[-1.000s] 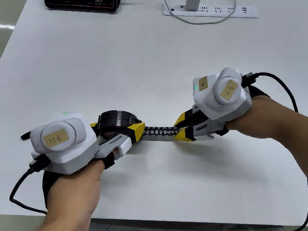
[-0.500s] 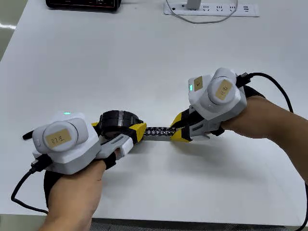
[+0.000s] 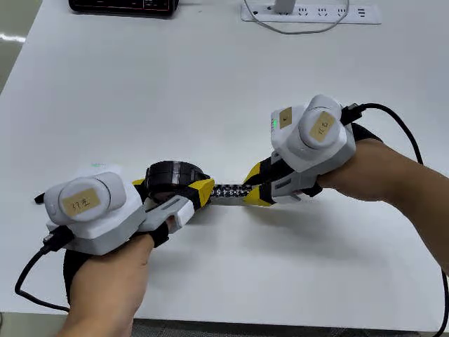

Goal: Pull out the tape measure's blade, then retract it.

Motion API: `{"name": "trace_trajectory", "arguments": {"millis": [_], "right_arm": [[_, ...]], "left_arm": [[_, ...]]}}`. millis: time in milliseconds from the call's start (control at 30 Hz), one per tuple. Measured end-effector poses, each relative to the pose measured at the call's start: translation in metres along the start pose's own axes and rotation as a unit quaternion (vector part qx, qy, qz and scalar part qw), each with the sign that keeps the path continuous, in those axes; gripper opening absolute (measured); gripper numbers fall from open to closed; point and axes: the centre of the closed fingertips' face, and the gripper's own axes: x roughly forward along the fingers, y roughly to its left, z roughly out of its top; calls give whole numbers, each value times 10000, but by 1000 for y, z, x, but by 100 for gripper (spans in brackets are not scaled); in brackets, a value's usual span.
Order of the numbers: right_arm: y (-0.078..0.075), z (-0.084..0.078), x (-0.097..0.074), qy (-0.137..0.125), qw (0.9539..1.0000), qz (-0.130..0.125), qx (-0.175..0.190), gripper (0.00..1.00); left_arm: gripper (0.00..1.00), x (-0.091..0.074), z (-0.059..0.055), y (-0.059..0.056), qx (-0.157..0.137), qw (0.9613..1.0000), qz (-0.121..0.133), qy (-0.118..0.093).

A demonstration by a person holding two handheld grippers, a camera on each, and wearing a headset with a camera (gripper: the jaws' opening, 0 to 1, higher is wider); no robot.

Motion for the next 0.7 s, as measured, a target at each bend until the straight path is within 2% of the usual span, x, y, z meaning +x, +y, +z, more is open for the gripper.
{"name": "trace_trajectory", "arguments": {"millis": [700], "right_arm": [[0,14,10,-130,9999,49,86,10]], "left_arm": [[57,-1,0,1,-104,9999,-44,-24]]}}
